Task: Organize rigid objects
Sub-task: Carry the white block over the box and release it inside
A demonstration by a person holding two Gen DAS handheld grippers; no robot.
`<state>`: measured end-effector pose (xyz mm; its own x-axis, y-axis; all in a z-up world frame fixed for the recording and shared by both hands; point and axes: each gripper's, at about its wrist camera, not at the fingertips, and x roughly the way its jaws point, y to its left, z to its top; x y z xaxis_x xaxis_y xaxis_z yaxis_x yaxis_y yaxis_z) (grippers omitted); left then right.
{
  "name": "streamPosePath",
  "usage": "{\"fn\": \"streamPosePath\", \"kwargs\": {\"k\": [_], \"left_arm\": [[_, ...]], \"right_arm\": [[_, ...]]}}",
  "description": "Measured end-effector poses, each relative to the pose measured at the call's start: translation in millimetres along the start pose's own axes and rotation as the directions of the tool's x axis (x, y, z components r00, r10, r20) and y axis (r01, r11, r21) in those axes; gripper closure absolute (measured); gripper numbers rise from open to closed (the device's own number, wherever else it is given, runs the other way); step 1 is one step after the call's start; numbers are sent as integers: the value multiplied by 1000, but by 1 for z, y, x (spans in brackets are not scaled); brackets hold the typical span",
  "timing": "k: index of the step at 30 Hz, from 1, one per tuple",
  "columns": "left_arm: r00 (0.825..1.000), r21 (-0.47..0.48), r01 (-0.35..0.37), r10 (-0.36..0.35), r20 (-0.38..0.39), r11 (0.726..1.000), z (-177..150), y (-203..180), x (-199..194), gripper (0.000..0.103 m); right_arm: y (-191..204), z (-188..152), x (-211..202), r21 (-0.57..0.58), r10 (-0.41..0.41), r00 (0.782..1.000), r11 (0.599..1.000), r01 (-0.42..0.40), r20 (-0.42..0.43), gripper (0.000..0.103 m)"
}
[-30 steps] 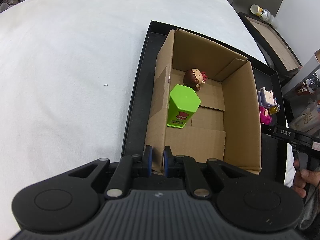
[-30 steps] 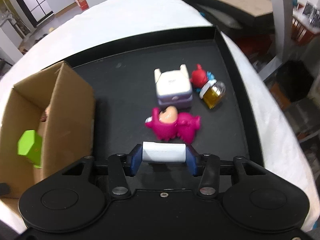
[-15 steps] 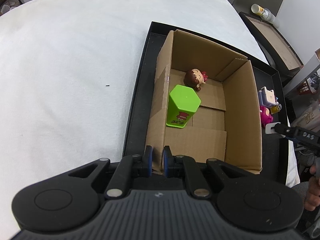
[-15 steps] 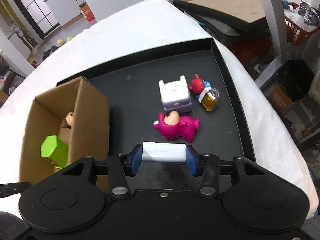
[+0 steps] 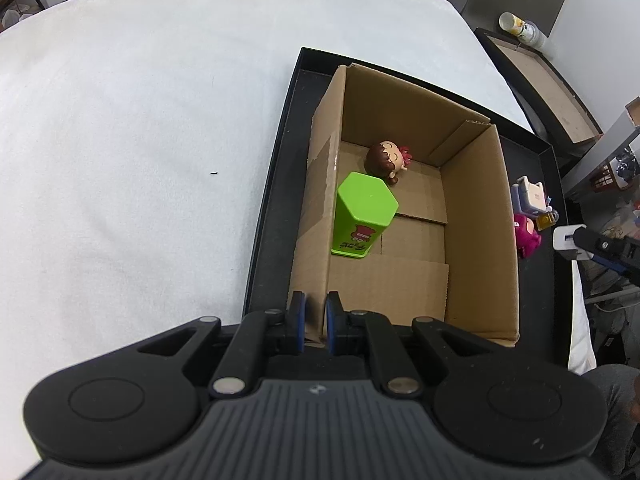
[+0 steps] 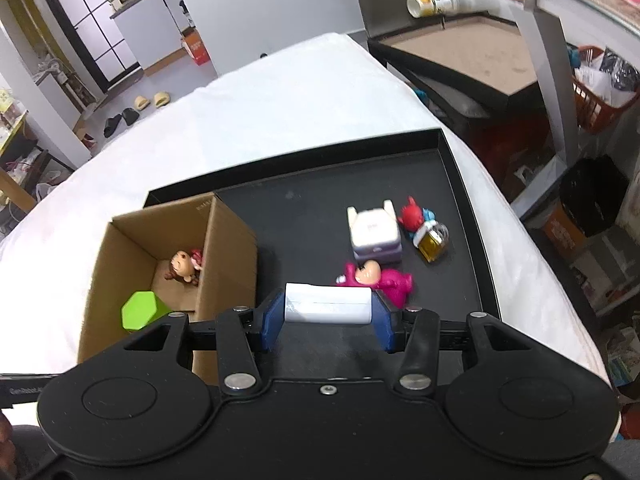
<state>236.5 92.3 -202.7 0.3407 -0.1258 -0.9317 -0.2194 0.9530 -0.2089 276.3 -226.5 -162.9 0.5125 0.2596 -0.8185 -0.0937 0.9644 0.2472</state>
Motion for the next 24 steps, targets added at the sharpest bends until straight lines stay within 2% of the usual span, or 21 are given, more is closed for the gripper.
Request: {"fn": "streamPosePath", "kwargs": {"k": [15, 24], "left_arm": [[1000, -5, 27, -27, 0, 1000, 0, 5, -2, 93], [999, -19, 44, -45, -1, 999, 0, 9, -1, 93]], "right_arm": [[39, 16, -16, -78, 42, 998, 996, -38, 50, 57], [64, 21, -16, -121, 74, 996, 990, -68, 49, 57]]}}
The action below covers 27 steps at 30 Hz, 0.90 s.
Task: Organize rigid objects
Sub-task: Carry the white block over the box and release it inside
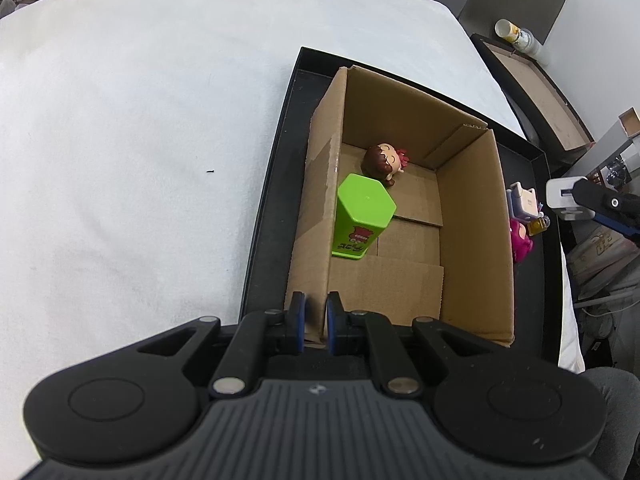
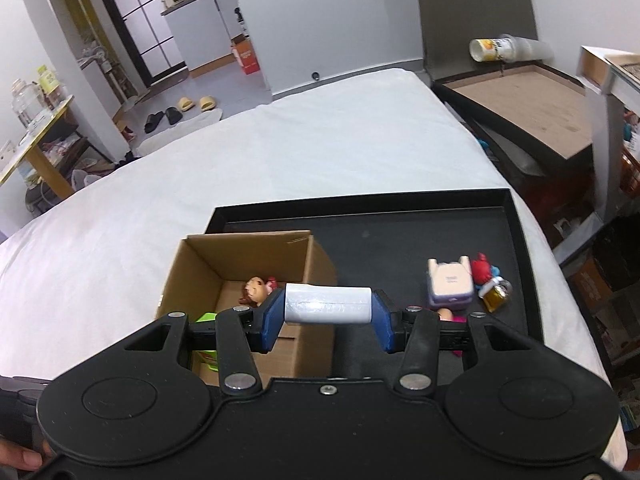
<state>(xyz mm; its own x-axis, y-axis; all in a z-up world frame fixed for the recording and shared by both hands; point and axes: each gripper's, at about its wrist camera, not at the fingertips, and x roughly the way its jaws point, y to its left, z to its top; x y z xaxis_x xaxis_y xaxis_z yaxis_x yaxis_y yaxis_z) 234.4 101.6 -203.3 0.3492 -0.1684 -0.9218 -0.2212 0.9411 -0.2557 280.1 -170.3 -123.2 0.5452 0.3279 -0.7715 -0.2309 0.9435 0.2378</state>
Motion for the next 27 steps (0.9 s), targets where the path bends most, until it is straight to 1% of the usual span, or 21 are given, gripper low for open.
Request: {"fn": "streamPosePath", "kwargs": {"k": [9, 16, 17, 20, 22, 23, 27], "left_arm": [[1000, 6, 12, -12, 1, 1000, 0, 1, 1, 93], [1000, 1, 27, -27, 0, 1000, 0, 5, 2, 93], [1000, 0, 29, -29, 1, 1000, 0, 5, 2, 93], [999, 3, 32, -32, 2, 999, 0, 5, 2, 93], [999, 2, 40, -40, 4, 999, 0, 5, 2, 92], [1000, 5, 30, -30, 7, 1000, 0, 5, 1, 93], [999, 1, 38, -38, 3, 999, 0, 6, 2, 93]], "right_arm": [[32, 8, 11, -73, 30, 999, 997, -31, -14, 57], [51, 19, 24, -115, 35, 999, 993, -38, -28, 57], [54, 20, 26, -120, 36, 999, 992, -39, -27, 56], [56, 25, 23, -124, 23, 1000, 992, -22, 8, 45], [55, 28, 20, -116, 24, 999, 993, -21, 22, 45], [52, 28, 19, -106, 28, 999, 994, -25, 22, 45], [39, 26, 15, -80, 17, 1000, 997, -15, 17, 43]]}}
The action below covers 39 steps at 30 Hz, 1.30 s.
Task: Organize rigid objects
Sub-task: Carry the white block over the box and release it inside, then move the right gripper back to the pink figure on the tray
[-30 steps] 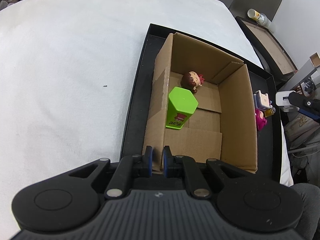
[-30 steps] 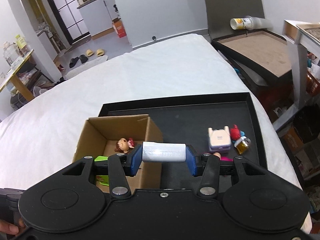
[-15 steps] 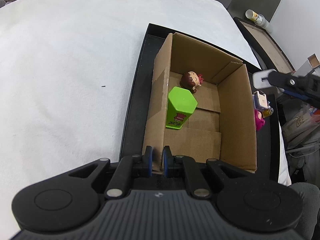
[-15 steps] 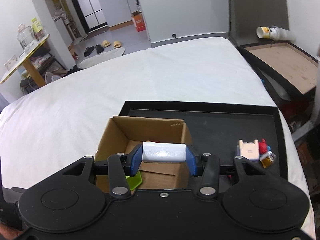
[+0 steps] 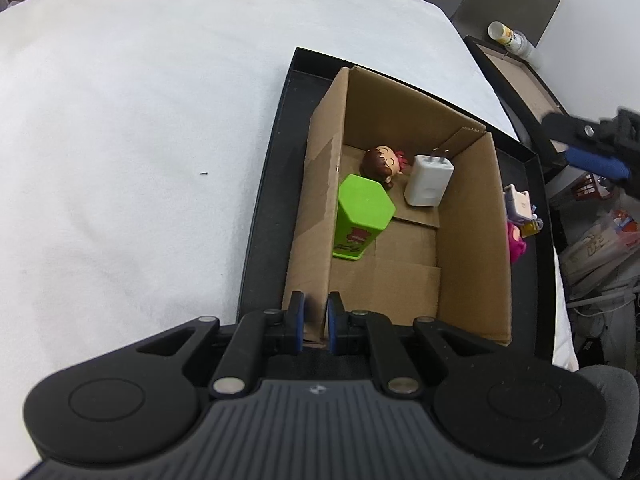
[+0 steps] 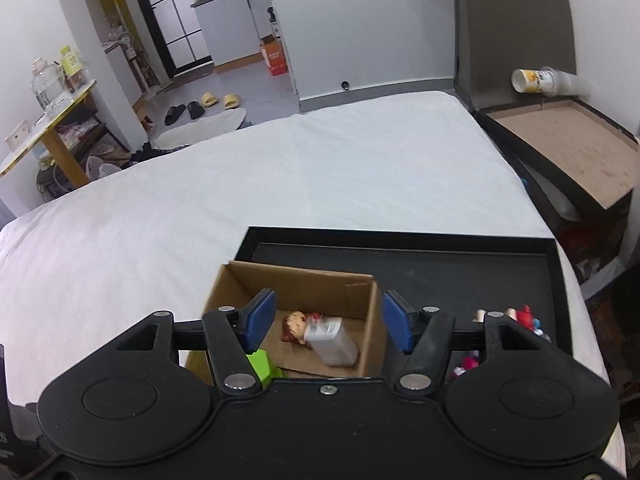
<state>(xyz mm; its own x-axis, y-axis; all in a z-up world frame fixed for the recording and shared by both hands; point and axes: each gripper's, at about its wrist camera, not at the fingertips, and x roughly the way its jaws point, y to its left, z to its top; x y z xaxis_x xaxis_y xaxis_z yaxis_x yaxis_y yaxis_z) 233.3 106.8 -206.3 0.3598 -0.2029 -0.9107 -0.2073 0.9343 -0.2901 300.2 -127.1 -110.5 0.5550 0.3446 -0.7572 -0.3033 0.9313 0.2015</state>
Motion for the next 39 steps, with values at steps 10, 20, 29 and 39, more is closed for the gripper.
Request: {"fn": "streamPosePath", "kwargs": {"k": [10, 20, 29, 39], "left_arm": [[1000, 4, -9, 9, -1, 1000, 0, -2, 0, 93], [1000, 4, -16, 16, 0, 1000, 1, -3, 1, 93], [1000, 3, -22, 22, 0, 1000, 1, -5, 2, 93], [1000, 3, -25, 25, 1, 1000, 1, -5, 2, 93]], "right_arm": [[-46, -13, -10, 112, -51, 999, 992, 52, -9, 40], [-84, -20, -9, 149, -96, 995, 984, 98, -19, 36], [-108, -34, -3, 193, -113, 993, 974, 120, -46, 20], [-128, -50, 22, 312, -87, 988, 942, 122, -124, 2]]}}
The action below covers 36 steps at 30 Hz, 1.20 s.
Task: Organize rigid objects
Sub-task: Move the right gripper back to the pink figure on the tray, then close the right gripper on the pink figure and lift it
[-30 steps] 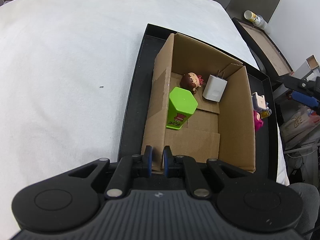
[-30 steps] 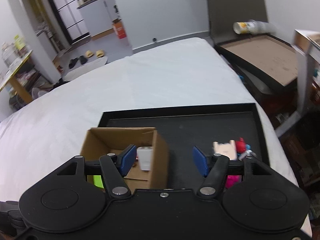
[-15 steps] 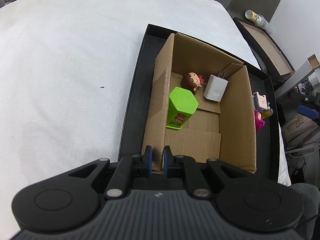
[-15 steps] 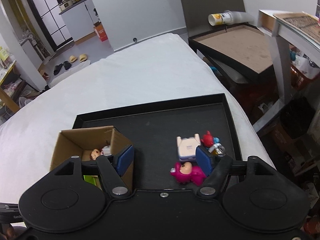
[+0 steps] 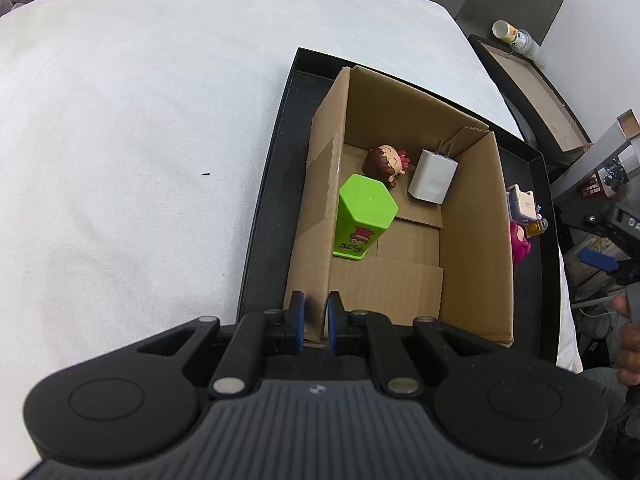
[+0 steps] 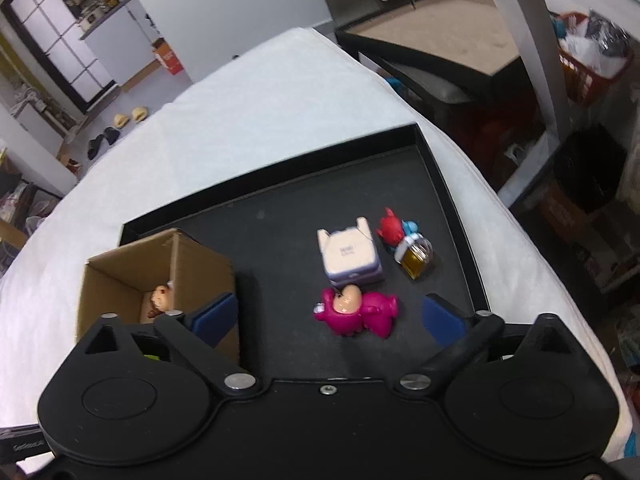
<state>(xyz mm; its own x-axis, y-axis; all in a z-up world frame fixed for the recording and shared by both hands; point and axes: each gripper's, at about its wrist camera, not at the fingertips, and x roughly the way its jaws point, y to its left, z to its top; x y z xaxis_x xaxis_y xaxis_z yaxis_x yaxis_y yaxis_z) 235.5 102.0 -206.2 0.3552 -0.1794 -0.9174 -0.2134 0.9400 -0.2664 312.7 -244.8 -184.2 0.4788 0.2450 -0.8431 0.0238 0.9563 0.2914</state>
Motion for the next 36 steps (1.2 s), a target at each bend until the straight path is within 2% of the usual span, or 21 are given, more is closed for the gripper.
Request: {"fn": "streamPosePath", "kwargs": {"k": [16, 29, 31, 32, 34, 36], "left_arm": [[1000, -8, 2, -2, -1, 1000, 0, 2, 2, 93], [1000, -8, 0, 0, 0, 1000, -1, 1, 2, 92], [1000, -7, -1, 1, 0, 1000, -1, 1, 2, 92], [1000, -7, 0, 0, 0, 1000, -1, 1, 2, 92], [1000, -4, -2, 2, 1, 1000, -2, 0, 1, 92], [1000, -3, -3, 3, 1, 1000, -2, -1, 1, 92]], "right_arm": [[1, -10, 42, -36, -77, 996, 997, 75, -43, 0], [11, -12, 64, -90, -130, 991, 988, 126, -40, 2], [13, -13, 66, -109, -126, 991, 987, 120, -54, 18], [14, -14, 67, -115, -125, 990, 986, 117, -65, 36], [15, -15, 64, -125, -123, 990, 986, 113, -74, 46], [16, -15, 57, -129, -102, 992, 988, 91, -78, 65]]}}
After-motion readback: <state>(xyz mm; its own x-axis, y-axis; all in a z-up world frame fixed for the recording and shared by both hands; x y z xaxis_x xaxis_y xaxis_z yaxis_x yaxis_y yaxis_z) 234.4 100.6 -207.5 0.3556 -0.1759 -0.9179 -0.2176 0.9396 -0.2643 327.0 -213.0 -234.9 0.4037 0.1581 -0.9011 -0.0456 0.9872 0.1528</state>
